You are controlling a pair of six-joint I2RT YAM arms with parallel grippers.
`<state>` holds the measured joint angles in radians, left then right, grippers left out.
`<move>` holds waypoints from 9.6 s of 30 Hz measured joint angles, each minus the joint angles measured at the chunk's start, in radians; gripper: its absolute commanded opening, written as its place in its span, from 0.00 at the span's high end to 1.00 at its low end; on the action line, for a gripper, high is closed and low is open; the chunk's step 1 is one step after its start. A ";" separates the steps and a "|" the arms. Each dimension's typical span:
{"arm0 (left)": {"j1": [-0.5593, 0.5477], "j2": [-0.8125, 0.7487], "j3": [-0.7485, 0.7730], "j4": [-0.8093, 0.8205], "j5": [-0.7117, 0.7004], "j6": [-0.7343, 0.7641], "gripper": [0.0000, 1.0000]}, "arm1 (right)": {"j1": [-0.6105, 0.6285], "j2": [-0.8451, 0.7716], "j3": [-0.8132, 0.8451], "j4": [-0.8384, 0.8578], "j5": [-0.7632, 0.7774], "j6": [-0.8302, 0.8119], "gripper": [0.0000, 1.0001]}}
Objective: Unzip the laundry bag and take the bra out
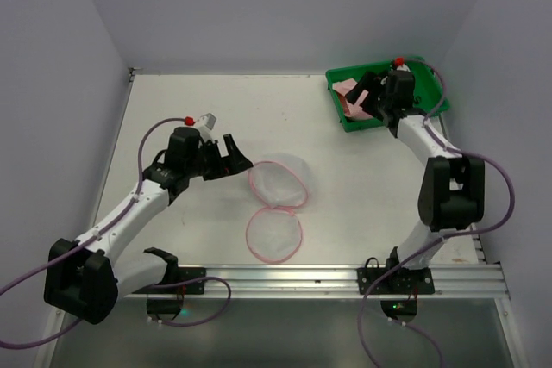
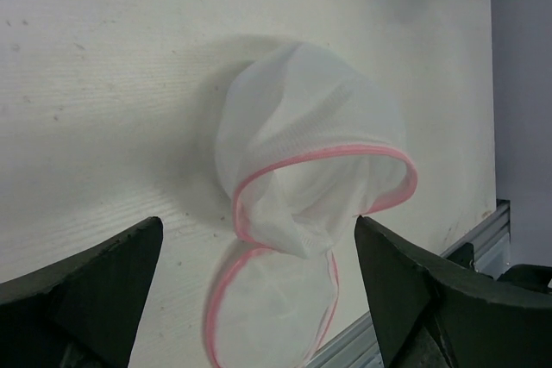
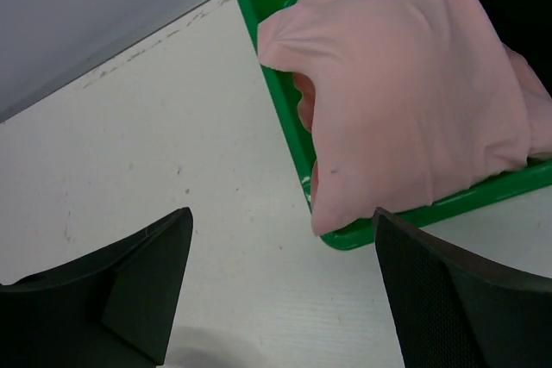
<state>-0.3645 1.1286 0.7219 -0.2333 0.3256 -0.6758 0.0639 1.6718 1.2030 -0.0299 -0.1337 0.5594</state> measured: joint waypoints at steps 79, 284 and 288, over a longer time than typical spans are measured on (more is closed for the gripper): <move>0.266 0.126 0.217 -0.118 0.071 0.214 0.22 | 0.515 -0.184 -0.269 -0.214 0.202 0.324 0.12; -0.107 -0.834 0.108 -0.376 -0.937 0.277 0.00 | 0.387 -1.663 -0.443 -0.508 0.636 -0.415 0.01; -0.107 -0.834 0.054 -0.357 -0.937 0.276 0.00 | 0.387 -1.663 -0.443 -0.507 0.634 -0.415 0.01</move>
<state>-0.4717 0.2943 0.7757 -0.5907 -0.6109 -0.3996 0.4507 0.0090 0.7605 -0.5369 0.5007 0.1448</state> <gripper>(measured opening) 0.997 0.986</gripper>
